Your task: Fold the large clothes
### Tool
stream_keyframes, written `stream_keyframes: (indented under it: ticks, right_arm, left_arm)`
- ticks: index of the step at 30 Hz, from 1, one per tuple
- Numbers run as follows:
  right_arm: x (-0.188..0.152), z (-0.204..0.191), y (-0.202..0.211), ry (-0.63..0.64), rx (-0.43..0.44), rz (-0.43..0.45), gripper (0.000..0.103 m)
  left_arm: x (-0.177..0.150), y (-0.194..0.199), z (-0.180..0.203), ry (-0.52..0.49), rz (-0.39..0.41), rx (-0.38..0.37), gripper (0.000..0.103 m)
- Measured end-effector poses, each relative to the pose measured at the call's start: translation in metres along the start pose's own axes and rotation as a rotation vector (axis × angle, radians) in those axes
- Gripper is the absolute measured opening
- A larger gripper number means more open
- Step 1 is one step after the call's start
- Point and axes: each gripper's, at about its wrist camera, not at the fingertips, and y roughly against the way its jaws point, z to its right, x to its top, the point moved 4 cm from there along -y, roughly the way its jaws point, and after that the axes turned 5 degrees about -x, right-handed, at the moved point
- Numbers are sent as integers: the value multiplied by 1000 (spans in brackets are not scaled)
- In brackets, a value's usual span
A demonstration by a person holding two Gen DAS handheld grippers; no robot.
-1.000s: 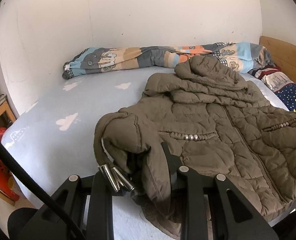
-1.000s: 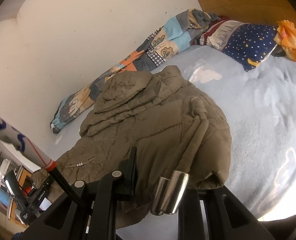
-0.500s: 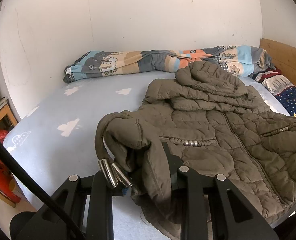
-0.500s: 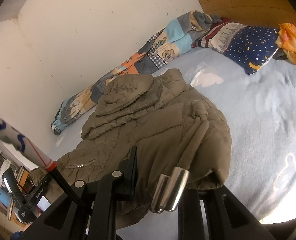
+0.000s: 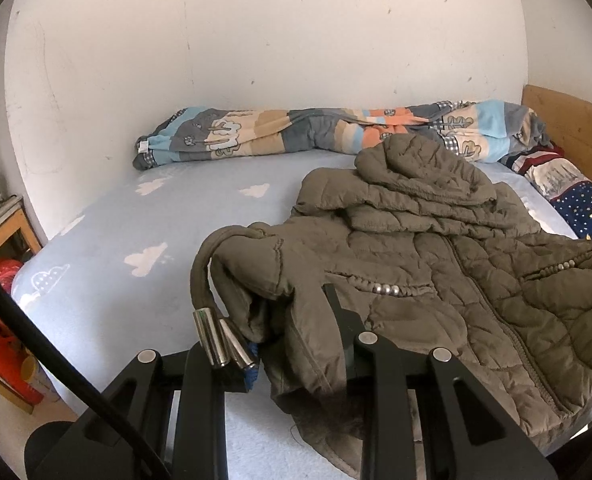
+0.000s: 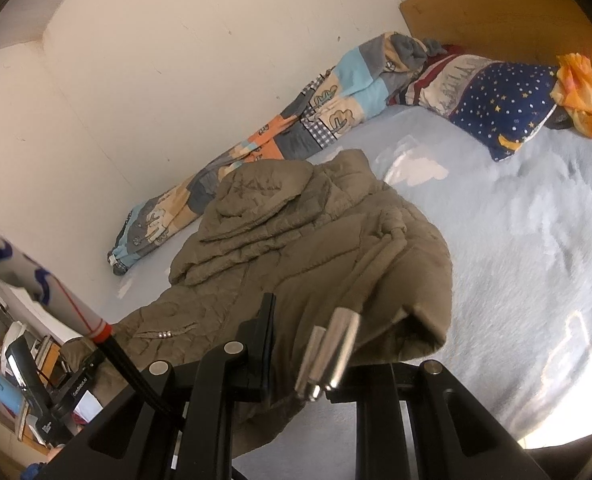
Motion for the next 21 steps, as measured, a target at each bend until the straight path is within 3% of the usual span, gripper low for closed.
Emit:
stream_keyframes:
  ticks: [12,21]
  right_arm:
    - [7,-7,20,-5,9,21,17]
    - [46,-19,17,0,40,67,17]
  left_arm:
    - [19,5,-7,32,14,-22,26]
    - [59,-3,-11,59,53,-60,26]
